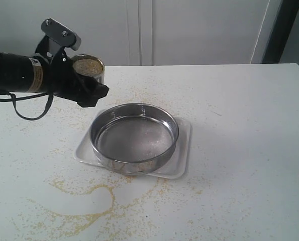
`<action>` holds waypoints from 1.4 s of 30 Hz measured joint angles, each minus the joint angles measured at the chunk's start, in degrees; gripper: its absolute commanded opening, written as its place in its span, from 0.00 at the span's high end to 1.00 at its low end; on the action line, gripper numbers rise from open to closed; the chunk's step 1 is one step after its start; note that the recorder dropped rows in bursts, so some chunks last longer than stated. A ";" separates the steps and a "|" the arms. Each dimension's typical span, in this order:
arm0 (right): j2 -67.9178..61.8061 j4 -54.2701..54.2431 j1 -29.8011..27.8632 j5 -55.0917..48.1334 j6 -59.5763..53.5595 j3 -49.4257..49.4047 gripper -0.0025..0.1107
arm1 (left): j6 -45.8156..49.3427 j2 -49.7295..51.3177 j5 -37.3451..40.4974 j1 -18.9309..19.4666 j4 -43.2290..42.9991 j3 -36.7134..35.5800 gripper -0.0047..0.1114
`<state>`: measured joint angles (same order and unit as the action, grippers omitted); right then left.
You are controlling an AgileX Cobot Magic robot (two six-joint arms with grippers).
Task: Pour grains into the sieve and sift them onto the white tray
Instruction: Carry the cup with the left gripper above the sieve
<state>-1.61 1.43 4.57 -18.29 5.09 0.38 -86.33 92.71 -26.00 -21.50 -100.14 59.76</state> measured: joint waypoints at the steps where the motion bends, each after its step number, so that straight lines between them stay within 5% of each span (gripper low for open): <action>1: 0.00 0.00 0.00 0.00 0.00 0.00 0.98 | 0.86 0.21 1.07 -0.41 0.00 0.27 0.96; 8: 0.00 0.00 0.00 0.00 0.00 0.00 0.98 | 6.43 2.62 9.21 -7.16 0.21 3.36 0.96; 26: 0.00 0.00 0.00 0.00 0.00 0.00 0.98 | 21.94 4.56 15.97 -11.57 0.21 3.59 0.96; 42: 0.00 0.00 0.00 0.00 0.00 0.00 0.98 | 25.22 6.34 17.60 -13.09 0.25 3.67 0.96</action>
<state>-1.61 1.43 4.57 -18.29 5.09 0.38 -61.11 99.05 -8.40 -34.59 -99.88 63.43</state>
